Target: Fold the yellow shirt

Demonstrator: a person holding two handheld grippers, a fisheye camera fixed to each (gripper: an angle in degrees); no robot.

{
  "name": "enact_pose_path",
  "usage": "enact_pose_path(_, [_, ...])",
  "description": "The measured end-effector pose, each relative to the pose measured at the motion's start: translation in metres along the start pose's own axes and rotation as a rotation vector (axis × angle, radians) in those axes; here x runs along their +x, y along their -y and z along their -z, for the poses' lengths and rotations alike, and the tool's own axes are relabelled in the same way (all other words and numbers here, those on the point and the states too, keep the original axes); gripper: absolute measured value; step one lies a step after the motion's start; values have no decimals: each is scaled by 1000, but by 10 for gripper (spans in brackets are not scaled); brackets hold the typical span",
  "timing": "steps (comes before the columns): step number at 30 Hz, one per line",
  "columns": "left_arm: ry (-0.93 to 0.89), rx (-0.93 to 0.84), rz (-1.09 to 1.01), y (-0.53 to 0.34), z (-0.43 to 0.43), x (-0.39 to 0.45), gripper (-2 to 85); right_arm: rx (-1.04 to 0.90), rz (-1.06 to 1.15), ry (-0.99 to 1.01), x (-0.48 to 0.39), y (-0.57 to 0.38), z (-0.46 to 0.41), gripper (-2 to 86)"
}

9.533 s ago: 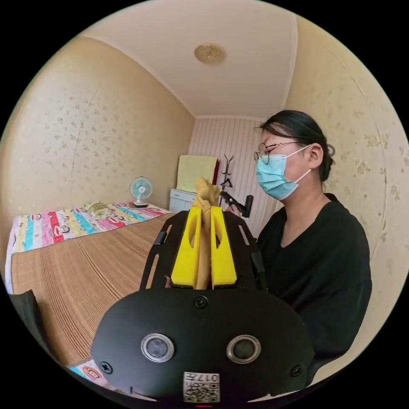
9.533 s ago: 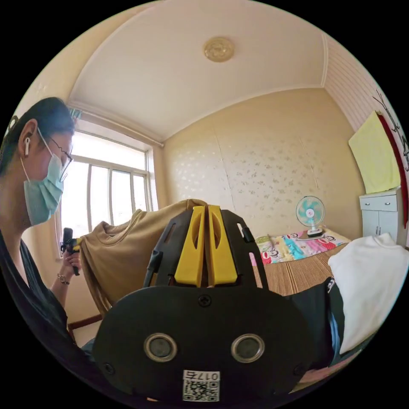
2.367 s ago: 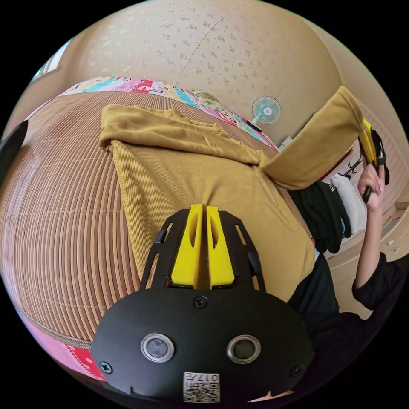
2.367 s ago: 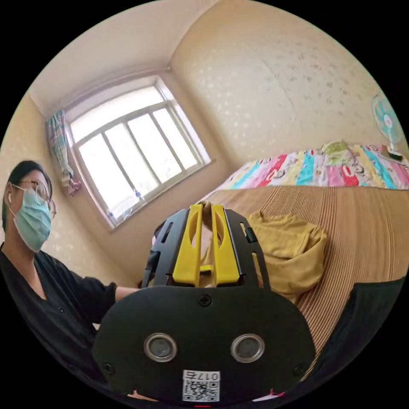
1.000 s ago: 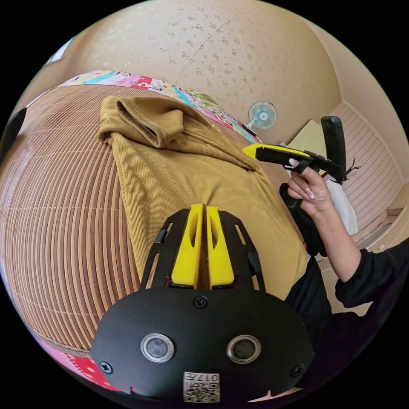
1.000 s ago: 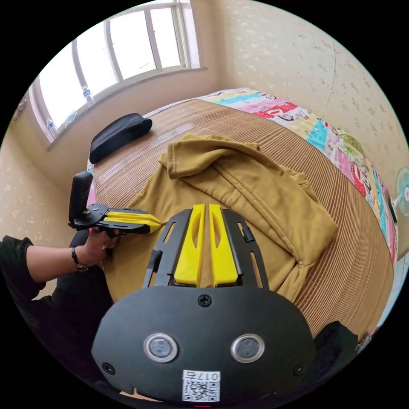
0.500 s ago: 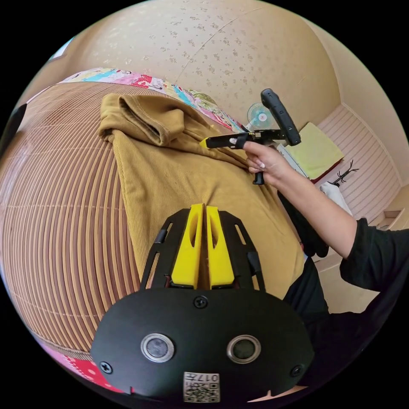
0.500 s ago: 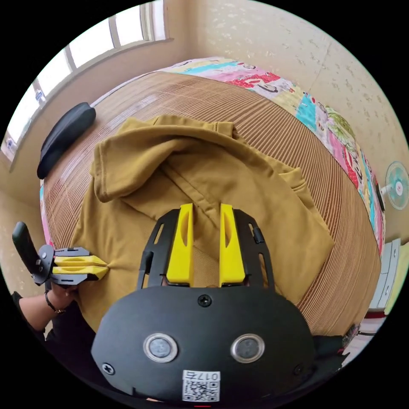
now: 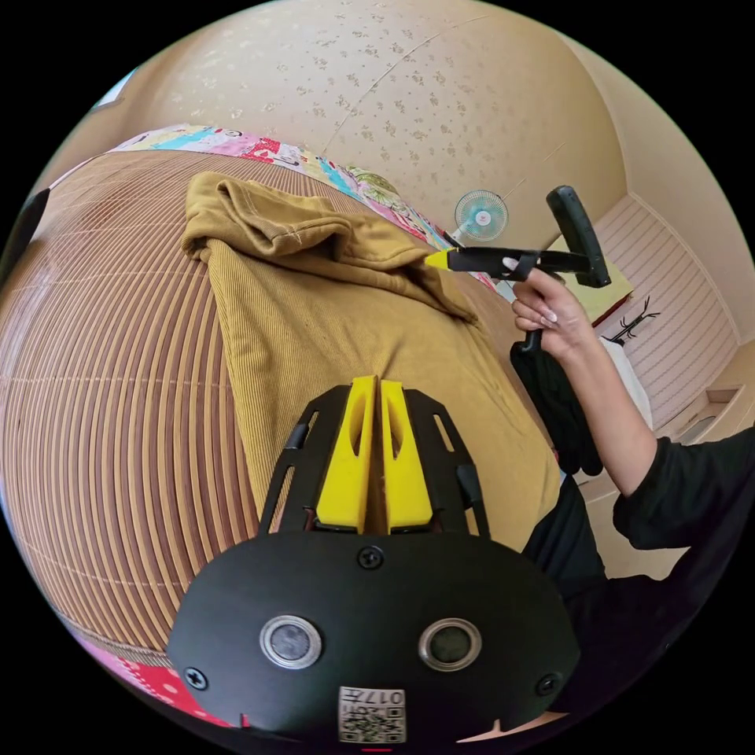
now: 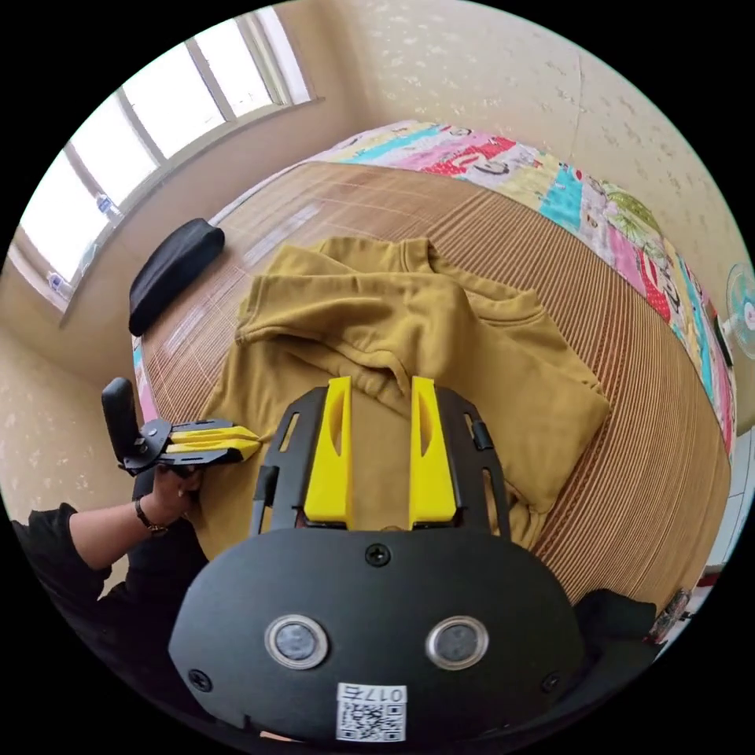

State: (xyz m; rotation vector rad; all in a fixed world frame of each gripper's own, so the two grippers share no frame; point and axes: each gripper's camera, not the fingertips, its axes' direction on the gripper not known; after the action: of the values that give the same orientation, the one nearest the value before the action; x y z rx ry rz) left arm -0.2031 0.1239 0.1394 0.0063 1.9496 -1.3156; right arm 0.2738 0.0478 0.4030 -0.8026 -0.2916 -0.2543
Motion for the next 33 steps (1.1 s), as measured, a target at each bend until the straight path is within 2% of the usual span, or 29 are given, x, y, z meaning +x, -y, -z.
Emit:
enact_pose_path(6, [-2,0,2,-3,1,1,-9,169,351,-52,-117,7,20,109])
enact_pose_path(8, [-3,0,2,-4,2,1,-9,107,551,-16,-155,6,-2,108])
enact_pose_path(10, [-6,1,3,-5,2,1,-9,42,634,-13,-170,3,-25,112])
enact_pose_path(11, [-6,2,3,-5,3,1,-9,-4,655,-82,-176,1,-40,111])
enact_pose_path(13, [-9,2,4,-6,3,1,-9,-37,669,-185,-179,-3,-56,89])
enact_pose_path(16, [-11,3,5,-8,3,1,-8,4,614,-178,-171,-5,-49,52])
enact_pose_path(18, [-12,4,5,-9,3,1,-8,126,546,-141,-164,-5,-19,43])
enact_pose_path(22, [-31,5,13,-11,3,-3,-8,506,266,-63,-130,-4,43,35])
enact_pose_path(25, [-35,6,15,-13,2,-4,-8,633,21,-124,-116,-4,40,33])
enact_pose_path(27, [-37,6,16,-14,2,-4,-8,617,29,-84,-121,-2,20,33])
enact_pose_path(29, [-37,6,16,-16,2,-4,-8,303,233,50,-141,20,-29,34])
enact_pose_path(31, [-41,6,19,-17,1,-5,-8,170,317,49,-152,19,-49,31])
enact_pose_path(33, [-44,7,20,-18,1,-6,-8,233,360,45,-153,-1,-33,26])
